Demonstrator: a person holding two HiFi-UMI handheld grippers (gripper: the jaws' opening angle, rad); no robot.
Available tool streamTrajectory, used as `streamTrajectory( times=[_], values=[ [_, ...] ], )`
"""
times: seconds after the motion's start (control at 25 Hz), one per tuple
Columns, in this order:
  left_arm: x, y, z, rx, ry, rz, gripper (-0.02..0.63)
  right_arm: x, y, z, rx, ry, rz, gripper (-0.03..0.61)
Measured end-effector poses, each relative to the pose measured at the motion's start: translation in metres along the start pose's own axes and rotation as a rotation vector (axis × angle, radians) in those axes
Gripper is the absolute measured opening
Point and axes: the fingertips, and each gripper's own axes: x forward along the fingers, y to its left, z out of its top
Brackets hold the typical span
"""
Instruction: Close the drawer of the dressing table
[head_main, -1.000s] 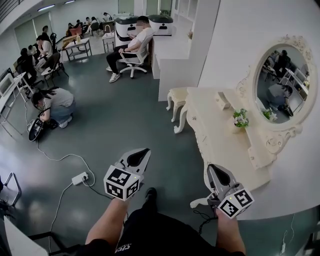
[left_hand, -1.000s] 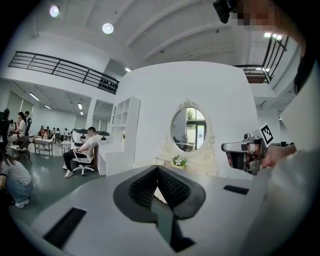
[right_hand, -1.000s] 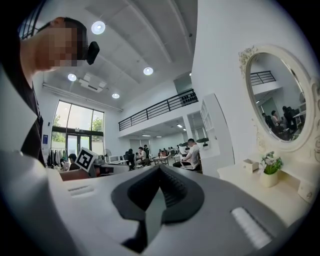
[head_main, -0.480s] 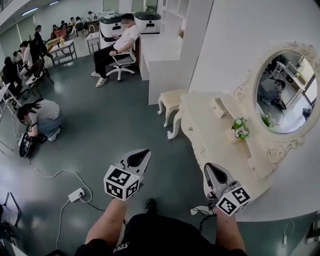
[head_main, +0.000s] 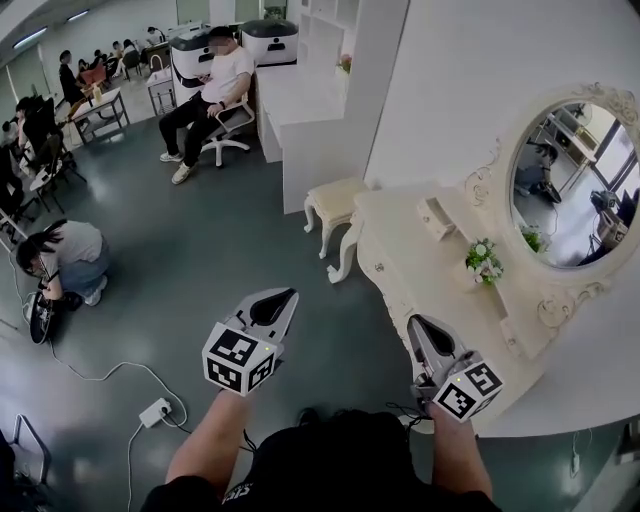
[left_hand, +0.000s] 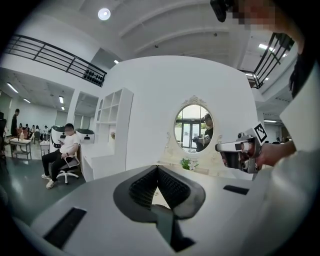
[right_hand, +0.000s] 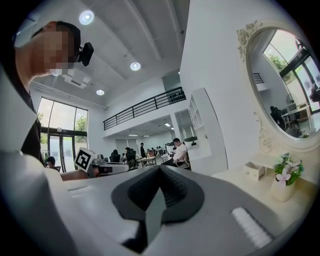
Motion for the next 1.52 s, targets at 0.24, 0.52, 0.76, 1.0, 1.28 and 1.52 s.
streamTrajectory(
  times=[0.24,0.52,0.76,1.0,1.28,1.52],
  values=[
    [0.029,0.016,-0.007,-0.022,0.030,-0.021,0.005,0.025,-0.021,0.001,0.019,-0.010,0.000,0.011],
    [0.084,0.040,-0.010,-0.018,0.075,-0.020,0.005,0.063,-0.074,-0.007,0.069,-0.004,0.001,0.011],
    [0.166,0.066,-0.004,-0.015,0.116,-0.029,0.005,0.115,-0.147,-0.004,0.103,0.007,-0.003,0.011],
    [0.246,0.082,0.012,-0.010,0.145,-0.046,0.005,0.156,-0.218,0.006,0.144,0.009,-0.013,0.011],
    [0.326,0.085,0.029,0.007,0.170,-0.062,0.005,0.177,-0.290,0.015,0.180,0.000,-0.035,0.011],
    [0.372,0.083,0.035,0.013,0.188,-0.114,0.005,0.186,-0.321,0.023,0.194,-0.002,-0.072,0.011]
  ],
)
